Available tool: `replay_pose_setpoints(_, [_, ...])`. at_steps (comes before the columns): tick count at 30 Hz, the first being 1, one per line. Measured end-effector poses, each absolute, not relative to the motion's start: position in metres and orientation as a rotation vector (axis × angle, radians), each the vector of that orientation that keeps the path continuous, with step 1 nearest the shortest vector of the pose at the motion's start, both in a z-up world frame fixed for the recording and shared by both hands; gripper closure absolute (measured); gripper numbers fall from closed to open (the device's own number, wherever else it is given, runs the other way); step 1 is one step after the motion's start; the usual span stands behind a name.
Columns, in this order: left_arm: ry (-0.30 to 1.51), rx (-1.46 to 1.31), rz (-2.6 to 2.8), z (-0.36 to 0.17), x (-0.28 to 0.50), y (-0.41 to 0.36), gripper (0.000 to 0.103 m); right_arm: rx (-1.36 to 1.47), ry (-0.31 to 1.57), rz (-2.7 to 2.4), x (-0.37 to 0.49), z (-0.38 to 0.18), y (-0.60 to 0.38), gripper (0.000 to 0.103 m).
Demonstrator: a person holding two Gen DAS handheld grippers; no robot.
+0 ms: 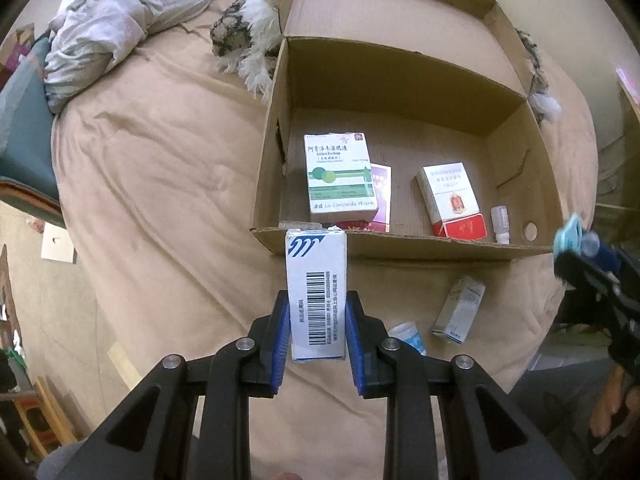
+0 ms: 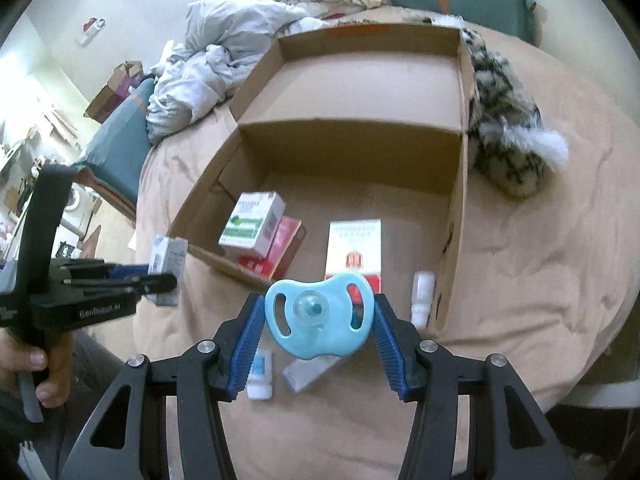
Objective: Organize objects
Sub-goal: 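Lower the barcode box into the box with the left tool while the right tool places the pacifier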
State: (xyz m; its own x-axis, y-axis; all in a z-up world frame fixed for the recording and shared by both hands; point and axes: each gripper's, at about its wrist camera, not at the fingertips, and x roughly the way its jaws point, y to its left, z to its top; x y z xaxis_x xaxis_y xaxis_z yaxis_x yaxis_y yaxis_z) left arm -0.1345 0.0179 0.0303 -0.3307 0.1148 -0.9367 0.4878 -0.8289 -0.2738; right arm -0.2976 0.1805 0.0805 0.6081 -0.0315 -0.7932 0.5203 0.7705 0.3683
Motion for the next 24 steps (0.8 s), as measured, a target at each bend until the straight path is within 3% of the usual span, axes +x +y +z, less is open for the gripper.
replay_pose_setpoints(14, [0.627,1.632,-2.403,0.054,-0.159,0.012,0.080,0.635,0.850,-0.353,-0.257,0.082,0.154,0.046])
replay_pose_setpoints(24, [0.424,1.642,-2.474,0.034,-0.211,0.025,0.080,0.606,0.960,-0.374,-0.237,0.056,0.156,0.046])
